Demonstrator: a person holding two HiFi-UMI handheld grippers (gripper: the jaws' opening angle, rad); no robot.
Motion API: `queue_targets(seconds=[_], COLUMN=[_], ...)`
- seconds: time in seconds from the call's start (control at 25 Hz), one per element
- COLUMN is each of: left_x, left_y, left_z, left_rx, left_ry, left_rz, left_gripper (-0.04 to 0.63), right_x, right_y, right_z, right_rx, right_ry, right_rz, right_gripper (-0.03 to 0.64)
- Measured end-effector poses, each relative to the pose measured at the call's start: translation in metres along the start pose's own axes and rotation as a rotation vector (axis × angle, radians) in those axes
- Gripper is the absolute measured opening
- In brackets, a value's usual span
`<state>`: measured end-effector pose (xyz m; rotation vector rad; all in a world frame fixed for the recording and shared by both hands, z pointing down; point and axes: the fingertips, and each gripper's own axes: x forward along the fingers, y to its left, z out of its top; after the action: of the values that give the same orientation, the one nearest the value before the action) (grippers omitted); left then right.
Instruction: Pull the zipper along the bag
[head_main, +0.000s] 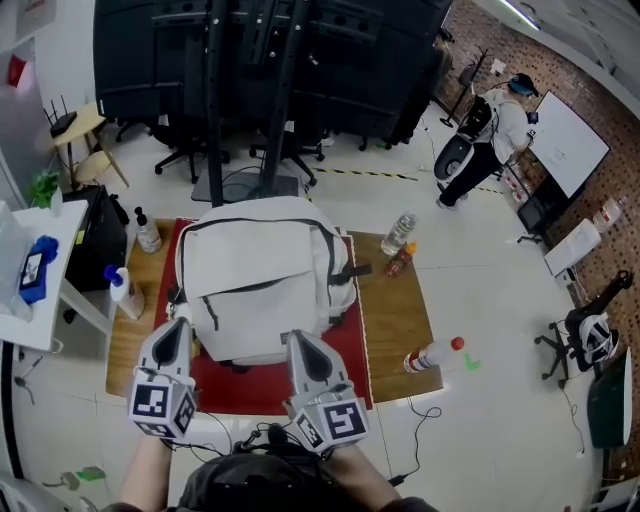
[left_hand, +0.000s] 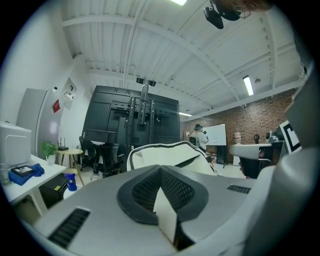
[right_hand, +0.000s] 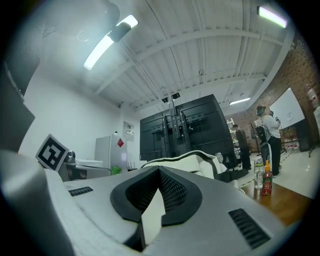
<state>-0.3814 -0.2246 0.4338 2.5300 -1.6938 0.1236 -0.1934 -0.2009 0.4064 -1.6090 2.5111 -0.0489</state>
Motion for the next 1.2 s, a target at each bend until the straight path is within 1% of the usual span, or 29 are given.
queue_targets(seconds=[0.24, 0.4, 0.52, 0.64, 0.68, 0.72, 0.76, 1.04, 1.2], left_x=[0.011, 0.018, 0.024, 0.030, 0.033, 0.035, 0.037, 0.050, 0.058], left_y=[0.000, 0.008, 0.010, 0.013, 0.013, 0.014, 0.015, 0.020, 0.019], left_z=[-0.012, -0.022, -0.033, -0.039, -0.039, -0.040, -0.041, -0.051, -0.059], left_rx=[0.000, 0.026, 0.023, 0.025, 0.021, 0.019, 0.018, 0.019, 0.008], left_ry=[0.033, 0.067, 0.108, 0.129, 0.129, 0.129, 0.132, 0.163, 0.198], left_rz=[0.004, 0.028, 0.008, 0.000, -0.003, -0.008, -0.014, -0.029, -0.060], left_gripper=[0.030, 0.031, 0.031, 0.032, 0.036, 0.098, 0.112, 0.112, 0.121], right_x=[0.015, 0.025, 0.032, 0.038, 0.040, 0.043, 0.045, 0.056, 0.062], right_y=[0.004, 0.017, 0.022, 0.025, 0.026, 0.028, 0.030, 0.037, 0.041], right_z=[-0.009, -0.015, -0.020, -0.025, -0.027, -0.028, -0.030, -0.039, -0.042], right_rx=[-0.005, 0.004, 0.010, 0.010, 0.011, 0.014, 0.016, 0.026, 0.026], right_ry=[0.014, 0.056, 0.067, 0.081, 0.085, 0.089, 0.091, 0.106, 0.114], right_rz=[0.052, 0.090, 0.104, 0.117, 0.123, 0.129, 0.134, 0.151, 0.161], right_gripper=[0.006, 0.006, 0.006, 0.006, 0.006, 0.006, 0.006, 0.006, 0.006])
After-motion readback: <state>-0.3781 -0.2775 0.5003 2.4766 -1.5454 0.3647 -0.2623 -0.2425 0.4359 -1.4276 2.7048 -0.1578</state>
